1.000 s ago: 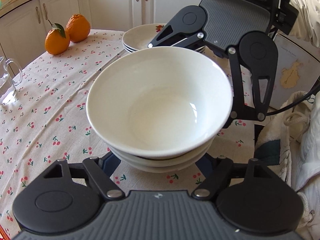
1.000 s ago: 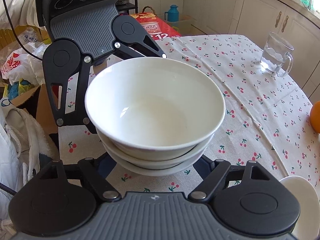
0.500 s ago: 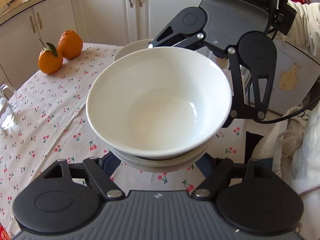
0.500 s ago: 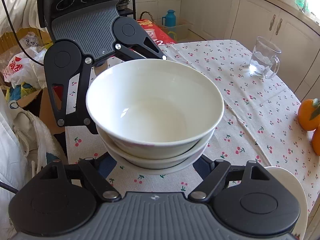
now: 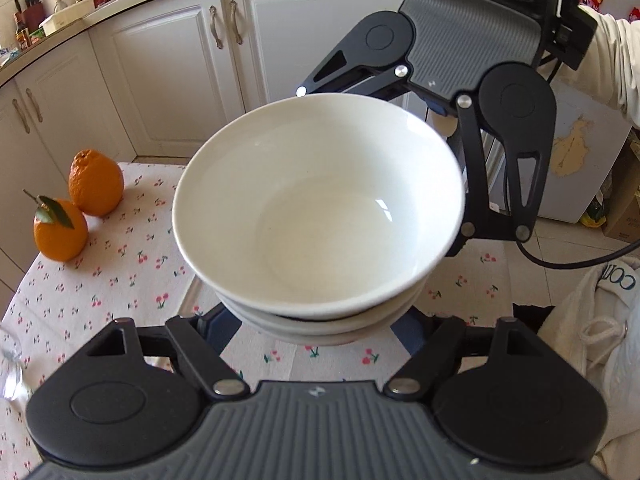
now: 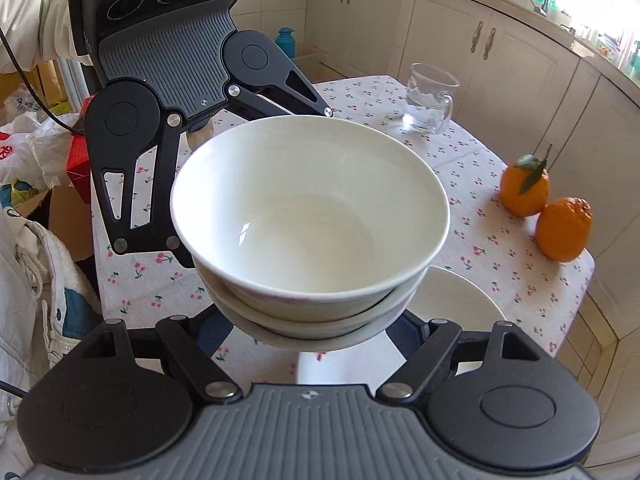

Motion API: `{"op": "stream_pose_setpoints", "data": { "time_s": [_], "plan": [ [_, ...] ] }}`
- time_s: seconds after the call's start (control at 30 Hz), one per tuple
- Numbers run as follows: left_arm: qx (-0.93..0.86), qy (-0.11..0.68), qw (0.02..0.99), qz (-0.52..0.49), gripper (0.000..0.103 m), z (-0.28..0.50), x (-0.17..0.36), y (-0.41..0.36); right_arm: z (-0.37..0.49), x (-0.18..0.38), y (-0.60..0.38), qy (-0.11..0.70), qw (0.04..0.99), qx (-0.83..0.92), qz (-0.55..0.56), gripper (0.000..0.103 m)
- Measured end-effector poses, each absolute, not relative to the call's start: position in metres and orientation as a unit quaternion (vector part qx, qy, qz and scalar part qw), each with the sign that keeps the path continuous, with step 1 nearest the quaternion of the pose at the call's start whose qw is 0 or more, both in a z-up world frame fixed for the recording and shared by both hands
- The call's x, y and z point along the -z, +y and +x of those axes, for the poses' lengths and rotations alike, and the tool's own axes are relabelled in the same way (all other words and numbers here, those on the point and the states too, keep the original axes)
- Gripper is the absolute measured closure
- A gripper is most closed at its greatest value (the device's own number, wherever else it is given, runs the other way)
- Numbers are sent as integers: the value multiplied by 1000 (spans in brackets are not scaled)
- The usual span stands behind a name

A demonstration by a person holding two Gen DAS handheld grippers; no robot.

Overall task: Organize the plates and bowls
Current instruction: 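Lift the bowl stack with both tools and carry it over the plate stack, then lower the bowls onto the plates and open both tools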

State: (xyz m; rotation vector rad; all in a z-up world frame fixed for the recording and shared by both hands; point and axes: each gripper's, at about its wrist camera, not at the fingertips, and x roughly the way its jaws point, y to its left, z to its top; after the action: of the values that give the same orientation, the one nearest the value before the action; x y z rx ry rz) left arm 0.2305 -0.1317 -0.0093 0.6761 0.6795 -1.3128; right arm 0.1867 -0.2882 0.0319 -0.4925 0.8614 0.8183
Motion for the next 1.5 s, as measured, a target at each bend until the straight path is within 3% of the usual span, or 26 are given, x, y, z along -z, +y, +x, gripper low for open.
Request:
{"op": "stream_pose_setpoints", "data": {
  "time_s": [0.43, 1.03, 1.17, 1.5],
  "plan": [
    [613, 309, 655, 316, 23, 254, 43, -189, 204, -1, -345, 433, 812, -335, -203, 17],
    [613, 310, 659, 308, 23, 257, 50, -192, 210, 10, -356, 438, 817, -329, -179, 17],
    [601, 296, 678, 303, 16, 247, 44, -181, 202, 7, -356, 433, 822, -326, -172, 1],
    [507, 279, 779, 243, 4, 196, 20, -118, 151, -13, -341, 426, 874, -184, -143, 0]
  ]
}}
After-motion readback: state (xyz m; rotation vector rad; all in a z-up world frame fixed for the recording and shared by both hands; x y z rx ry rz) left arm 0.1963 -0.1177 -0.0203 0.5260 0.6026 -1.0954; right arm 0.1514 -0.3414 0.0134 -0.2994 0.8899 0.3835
